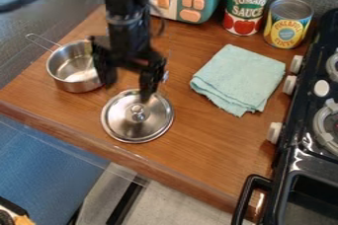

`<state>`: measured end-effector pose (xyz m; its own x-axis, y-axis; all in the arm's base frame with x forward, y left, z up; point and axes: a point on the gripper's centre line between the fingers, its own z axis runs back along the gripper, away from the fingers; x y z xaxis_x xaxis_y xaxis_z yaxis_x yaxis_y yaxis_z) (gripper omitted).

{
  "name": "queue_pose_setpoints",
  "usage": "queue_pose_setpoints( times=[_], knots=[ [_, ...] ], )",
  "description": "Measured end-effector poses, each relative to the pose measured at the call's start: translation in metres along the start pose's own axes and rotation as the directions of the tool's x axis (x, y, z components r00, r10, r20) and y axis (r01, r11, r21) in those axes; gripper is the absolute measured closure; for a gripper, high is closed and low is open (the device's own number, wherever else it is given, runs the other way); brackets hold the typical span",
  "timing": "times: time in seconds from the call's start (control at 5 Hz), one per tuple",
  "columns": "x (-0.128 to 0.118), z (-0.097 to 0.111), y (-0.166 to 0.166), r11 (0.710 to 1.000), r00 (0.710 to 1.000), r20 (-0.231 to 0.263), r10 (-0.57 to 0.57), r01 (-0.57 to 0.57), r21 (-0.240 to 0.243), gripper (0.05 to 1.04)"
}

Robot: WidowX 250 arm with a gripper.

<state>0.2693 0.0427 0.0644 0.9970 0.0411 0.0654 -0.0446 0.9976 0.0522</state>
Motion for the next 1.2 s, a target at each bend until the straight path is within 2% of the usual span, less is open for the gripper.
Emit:
queue_pose_setpoints(
  times=[0.2,0.4,0.8,1.0,1.2],
  knots=[
    [-0.004,-0.022,0.001,1.0,1.0,-0.025,-0.011,0.011,0.01,0.083],
    [-0.004,-0.036,-0.002,1.0,0.999,-0.049,-0.021,0.021,0.005,0.132],
    [-0.004,-0.038,-0.011,0.999,0.998,-0.032,-0.051,0.052,0.011,0.705],
    [-0.005,-0.037,-0.011,0.998,0.998,-0.032,-0.055,0.055,0.014,0.799],
    [-0.004,-0.033,-0.014,0.998,0.997,-0.049,-0.059,0.059,0.001,0.799]
  ],
)
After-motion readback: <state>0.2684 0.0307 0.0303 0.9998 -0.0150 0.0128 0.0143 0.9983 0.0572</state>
